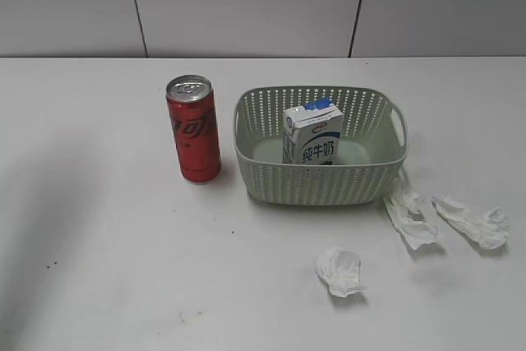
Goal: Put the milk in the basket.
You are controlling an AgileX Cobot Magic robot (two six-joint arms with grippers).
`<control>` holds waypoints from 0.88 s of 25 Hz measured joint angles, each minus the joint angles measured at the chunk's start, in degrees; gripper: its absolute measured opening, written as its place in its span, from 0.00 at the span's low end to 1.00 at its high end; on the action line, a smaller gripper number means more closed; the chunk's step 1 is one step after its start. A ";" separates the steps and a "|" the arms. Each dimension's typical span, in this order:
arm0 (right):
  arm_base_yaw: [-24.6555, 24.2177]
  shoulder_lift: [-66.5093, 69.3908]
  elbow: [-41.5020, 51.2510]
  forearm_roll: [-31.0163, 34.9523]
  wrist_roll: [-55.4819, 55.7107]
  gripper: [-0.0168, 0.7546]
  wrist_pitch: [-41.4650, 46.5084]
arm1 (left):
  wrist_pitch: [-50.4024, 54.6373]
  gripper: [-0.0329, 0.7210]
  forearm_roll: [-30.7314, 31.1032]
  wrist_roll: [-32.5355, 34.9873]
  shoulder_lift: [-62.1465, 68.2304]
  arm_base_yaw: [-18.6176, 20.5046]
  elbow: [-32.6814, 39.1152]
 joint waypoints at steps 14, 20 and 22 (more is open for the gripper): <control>0.00 0.00 0.00 0.00 0.00 0.69 0.00 | 0.12 0.83 -1.28 -0.05 -35.48 3.53 43.60; 0.00 0.00 0.00 0.00 0.00 0.69 0.00 | -0.29 0.83 -3.09 -0.05 -51.14 3.53 58.26; 0.00 0.00 0.00 0.00 0.00 0.69 0.00 | -1.18 0.82 -3.57 -0.05 -56.52 3.53 62.32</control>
